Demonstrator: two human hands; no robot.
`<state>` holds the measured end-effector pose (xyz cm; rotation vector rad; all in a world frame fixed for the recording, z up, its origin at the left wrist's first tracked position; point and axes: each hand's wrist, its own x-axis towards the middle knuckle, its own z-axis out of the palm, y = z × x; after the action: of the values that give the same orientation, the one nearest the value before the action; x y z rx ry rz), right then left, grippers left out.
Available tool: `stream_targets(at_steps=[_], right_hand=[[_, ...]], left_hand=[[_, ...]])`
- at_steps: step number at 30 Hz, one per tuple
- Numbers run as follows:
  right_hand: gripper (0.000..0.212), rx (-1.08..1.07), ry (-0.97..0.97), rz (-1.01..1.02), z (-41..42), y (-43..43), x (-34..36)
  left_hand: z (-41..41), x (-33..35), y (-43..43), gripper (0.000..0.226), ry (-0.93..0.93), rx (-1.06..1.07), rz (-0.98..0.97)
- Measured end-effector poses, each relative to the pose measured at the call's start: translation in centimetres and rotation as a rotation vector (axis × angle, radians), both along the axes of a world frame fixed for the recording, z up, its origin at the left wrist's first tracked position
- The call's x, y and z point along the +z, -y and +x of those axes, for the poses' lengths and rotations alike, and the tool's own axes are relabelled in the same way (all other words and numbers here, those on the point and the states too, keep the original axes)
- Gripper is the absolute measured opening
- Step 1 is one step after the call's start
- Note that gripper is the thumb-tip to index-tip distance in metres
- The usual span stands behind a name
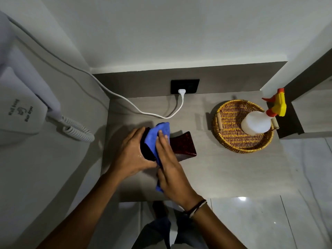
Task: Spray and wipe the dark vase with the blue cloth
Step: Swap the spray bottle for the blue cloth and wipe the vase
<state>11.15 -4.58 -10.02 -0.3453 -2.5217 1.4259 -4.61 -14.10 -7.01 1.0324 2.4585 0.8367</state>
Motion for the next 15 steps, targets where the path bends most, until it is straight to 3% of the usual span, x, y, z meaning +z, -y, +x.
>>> stream_targets(at_steps=[2, 5, 7, 9, 12, 15], right_hand=[[0.095, -0.012, 0.021, 0.109, 0.2, -0.7, -1.3], [0.098, -0.094, 0.255, 0.302, 2.4, -4.8, -3.2], [0.093, -0.159, 0.294, 0.218, 3.5, -7.5, -3.6], [0.081, -0.303, 0.230, -0.047, 4.0, -9.3, -3.6], [0.064, -0.600, 0.144, -0.631, 4.4, -10.2, -3.1], [0.058, -0.694, 0.135, -1.084, 4.2, -9.4, -2.7]], left_hand=[[-0.2, -0.2, 0.1, 0.103, -0.001, -0.006, -0.003], [-0.4, -0.6, 0.3, 0.101, -0.007, -0.015, -0.004], [-0.3, -0.7, 0.1, 0.100, -0.016, -0.015, -0.005], [-0.5, -0.9, -0.2, 0.087, 0.039, 0.041, 0.019], [-1.0, -1.5, -0.5, 0.065, 0.330, 0.239, 0.110], [-1.1, -1.7, -0.3, 0.071, 0.478, 0.393, 0.134]])
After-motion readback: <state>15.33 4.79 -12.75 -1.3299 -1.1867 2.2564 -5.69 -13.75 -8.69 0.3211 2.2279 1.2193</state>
